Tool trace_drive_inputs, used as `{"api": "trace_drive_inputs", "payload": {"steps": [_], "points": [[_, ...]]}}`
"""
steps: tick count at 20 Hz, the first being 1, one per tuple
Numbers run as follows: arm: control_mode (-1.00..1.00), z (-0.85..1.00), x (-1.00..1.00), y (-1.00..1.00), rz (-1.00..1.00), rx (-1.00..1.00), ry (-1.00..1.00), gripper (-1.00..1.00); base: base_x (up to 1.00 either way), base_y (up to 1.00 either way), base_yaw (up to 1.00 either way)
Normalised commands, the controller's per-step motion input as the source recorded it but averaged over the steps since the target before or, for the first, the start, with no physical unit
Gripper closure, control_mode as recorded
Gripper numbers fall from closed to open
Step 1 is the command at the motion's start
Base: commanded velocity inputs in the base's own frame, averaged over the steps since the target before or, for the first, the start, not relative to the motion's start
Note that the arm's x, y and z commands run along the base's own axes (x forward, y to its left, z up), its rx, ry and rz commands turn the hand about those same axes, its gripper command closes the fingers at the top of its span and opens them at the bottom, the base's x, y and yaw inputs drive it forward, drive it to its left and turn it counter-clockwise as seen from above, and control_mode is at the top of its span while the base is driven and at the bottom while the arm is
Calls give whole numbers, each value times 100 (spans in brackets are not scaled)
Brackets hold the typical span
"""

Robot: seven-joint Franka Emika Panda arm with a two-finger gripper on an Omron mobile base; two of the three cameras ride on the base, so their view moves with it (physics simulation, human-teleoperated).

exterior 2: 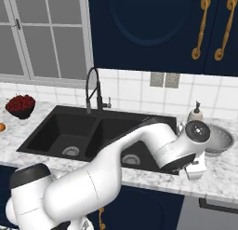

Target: Put the colander in the sink, put the tangerine in the colander, and turn on the sink faucet and pour water over the colander.

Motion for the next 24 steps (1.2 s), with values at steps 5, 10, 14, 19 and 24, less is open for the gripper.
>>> {"api": "trace_drive_inputs", "payload": {"steps": [5, 10, 14, 19, 24], "points": [[-100, -22, 56, -26, 0, 9, -10, -100, 0, 0, 0], [-100, -21, 55, -29, 0, 9, -3, -100, 0, 0, 0], [-100, -28, 49, -36, 0, 7, 0, -100, 0, 0, 0], [-100, -35, 40, -48, 0, 5, 0, -100, 0, 0, 0], [-100, -33, 43, -48, 0, 5, -1, -100, 0, 0, 0]]}}
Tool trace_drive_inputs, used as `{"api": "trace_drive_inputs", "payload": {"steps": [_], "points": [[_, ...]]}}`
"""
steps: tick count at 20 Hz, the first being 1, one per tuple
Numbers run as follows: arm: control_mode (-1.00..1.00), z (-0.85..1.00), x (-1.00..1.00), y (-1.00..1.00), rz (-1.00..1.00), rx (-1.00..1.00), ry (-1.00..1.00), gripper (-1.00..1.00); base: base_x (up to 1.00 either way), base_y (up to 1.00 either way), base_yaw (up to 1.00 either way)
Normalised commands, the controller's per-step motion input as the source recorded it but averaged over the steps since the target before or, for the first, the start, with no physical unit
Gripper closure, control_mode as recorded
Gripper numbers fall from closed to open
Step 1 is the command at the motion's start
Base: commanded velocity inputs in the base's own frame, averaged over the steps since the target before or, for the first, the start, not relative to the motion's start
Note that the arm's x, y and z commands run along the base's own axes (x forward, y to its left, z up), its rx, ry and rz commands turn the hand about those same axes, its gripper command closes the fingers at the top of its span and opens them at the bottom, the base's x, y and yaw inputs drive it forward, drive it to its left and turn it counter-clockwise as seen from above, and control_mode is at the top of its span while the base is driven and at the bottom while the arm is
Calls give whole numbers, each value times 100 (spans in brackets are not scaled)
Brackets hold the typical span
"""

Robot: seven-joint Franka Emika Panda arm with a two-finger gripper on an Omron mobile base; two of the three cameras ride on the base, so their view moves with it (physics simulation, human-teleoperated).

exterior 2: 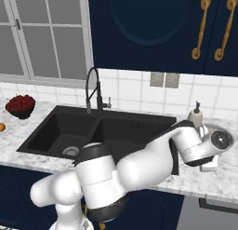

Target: Put the colander in the sink, put the tangerine in the colander, and turn on the sink faucet and pour water over the colander.

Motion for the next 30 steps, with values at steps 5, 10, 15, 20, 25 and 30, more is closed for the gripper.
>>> {"api": "trace_drive_inputs", "payload": {"steps": [5, 10, 15, 20, 25, 30], "points": [[-100, -32, 49, -45, 0, 6, -4, -100, 0, 0, 0], [-100, -39, 49, -36, 0, 3, -2, -100, 0, 0, 0], [-100, -34, 56, -31, 0, 1, -2, -100, 0, 0, 0], [-100, -29, 50, -32, -1, 2, -3, -100, 0, 0, 0], [-100, -20, 22, -19, -2, 0, -5, -100, 0, 0, 0], [-100, -44, 40, -2, -4, 0, 0, 100, 0, 0, 0]]}}
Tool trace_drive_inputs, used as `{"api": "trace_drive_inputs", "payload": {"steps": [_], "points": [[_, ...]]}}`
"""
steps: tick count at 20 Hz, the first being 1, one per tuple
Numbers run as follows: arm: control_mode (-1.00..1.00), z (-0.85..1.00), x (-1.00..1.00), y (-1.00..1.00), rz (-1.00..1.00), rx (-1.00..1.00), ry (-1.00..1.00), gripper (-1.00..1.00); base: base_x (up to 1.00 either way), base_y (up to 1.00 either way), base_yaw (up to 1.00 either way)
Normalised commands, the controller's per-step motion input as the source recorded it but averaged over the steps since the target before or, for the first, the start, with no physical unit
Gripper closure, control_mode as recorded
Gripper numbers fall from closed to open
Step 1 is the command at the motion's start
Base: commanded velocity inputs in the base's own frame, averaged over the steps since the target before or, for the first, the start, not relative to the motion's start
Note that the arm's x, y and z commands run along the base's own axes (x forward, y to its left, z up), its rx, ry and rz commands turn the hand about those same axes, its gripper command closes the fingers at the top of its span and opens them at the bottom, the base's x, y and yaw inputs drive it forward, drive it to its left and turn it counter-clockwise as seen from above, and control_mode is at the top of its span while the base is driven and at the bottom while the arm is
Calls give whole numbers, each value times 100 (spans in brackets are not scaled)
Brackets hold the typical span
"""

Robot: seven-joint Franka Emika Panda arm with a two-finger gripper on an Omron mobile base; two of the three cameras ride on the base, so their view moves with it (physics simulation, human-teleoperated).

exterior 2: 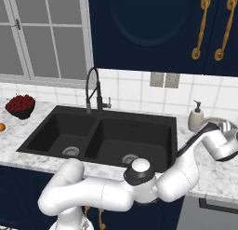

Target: Put the colander in the sink, put the tangerine in the colander, and turn on the sink faucet and pour water over the colander.

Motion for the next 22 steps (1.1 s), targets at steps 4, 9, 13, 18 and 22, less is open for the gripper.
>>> {"api": "trace_drive_inputs", "payload": {"steps": [4, 9, 13, 18, 22], "points": [[-100, -60, 46, 0, -6, -6, 0, 100, 0, 0, 0], [-100, -38, 11, 3, -5, -3, -6, 100, 0, 0, 0], [-100, 0, -54, 27, 0, -4, -33, 100, 0, 0, 0], [-100, 17, -91, 38, 0, -8, -26, 100, 0, 0, 0], [-100, 37, -99, 95, 5, -25, 3, 100, 0, 0, 0]]}}
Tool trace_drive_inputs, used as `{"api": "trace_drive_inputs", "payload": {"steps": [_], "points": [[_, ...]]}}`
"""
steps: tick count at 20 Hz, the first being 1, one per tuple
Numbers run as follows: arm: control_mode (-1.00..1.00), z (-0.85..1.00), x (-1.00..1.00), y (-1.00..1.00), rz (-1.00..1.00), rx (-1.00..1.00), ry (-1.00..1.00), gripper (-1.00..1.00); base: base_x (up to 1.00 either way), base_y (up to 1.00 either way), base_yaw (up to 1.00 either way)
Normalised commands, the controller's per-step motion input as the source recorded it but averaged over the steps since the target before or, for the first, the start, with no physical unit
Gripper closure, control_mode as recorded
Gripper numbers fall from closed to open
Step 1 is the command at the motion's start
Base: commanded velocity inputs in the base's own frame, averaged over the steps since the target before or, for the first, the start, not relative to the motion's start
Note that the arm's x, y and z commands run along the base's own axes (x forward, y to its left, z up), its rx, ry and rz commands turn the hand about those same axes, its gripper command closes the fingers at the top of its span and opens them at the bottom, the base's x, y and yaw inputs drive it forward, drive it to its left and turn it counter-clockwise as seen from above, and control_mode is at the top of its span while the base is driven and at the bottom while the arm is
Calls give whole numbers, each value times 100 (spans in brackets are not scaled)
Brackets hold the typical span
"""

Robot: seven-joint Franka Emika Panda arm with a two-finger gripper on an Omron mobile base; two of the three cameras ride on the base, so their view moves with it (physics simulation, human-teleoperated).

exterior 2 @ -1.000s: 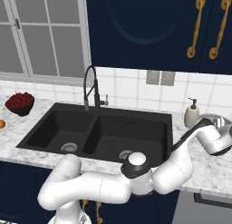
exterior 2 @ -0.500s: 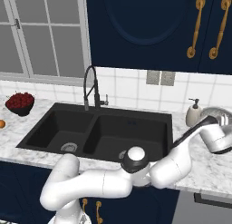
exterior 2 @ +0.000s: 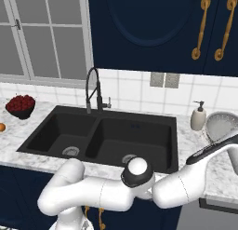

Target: Put the colander in the sink, put the tangerine in the colander, and turn on the sink faucet and pour water over the colander.

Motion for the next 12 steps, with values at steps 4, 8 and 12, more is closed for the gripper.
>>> {"api": "trace_drive_inputs", "payload": {"steps": [4, 8, 12], "points": [[-100, 22, -76, 100, 12, -39, 25, 100, 0, 0, 0], [-100, 0, -46, 100, 2, -38, 5, 100, 0, 0, 0], [-100, -7, -28, 100, 0, -36, -4, 100, 0, 0, 0]]}}
